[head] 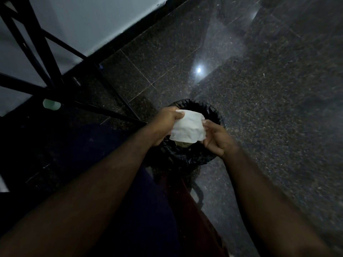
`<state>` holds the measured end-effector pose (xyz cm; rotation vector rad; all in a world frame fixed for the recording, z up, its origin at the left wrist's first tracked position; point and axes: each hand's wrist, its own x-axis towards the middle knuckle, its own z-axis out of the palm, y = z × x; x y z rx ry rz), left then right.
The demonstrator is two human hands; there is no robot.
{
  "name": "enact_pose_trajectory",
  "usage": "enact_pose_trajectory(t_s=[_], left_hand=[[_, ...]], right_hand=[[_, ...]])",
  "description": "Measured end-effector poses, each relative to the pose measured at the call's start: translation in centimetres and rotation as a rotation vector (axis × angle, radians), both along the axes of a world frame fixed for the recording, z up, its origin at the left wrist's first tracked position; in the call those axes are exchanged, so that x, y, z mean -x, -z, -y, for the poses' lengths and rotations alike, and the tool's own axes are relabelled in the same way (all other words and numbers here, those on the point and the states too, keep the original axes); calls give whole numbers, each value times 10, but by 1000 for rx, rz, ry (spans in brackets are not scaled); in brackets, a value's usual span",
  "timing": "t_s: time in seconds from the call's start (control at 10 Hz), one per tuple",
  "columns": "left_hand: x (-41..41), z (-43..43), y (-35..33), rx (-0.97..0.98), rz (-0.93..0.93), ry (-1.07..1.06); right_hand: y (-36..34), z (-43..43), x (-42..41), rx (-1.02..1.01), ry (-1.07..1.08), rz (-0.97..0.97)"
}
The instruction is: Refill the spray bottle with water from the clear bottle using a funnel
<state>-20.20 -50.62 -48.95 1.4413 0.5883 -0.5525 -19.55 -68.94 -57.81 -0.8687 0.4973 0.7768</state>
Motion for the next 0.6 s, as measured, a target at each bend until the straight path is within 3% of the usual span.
enact_pose_trajectory(t_s=[0.1,0.2,0.4,0.5,0.6], left_hand=[[0,-6,13,-207,-59,47],[-1,-11,28,-292,-99,40],[-4,-3,45,-366,-118,136],[-9,-7,52,-490,-83,197],[-9,-15,49,-697,-115,282]], right_hand=[[5,7,-5,25,125,-33],[12,10,-4,264,88,28],[17,8,-2,508,-41,86],[26,8,-8,616,-40,68],[29,12,-12,851,-69,71]])
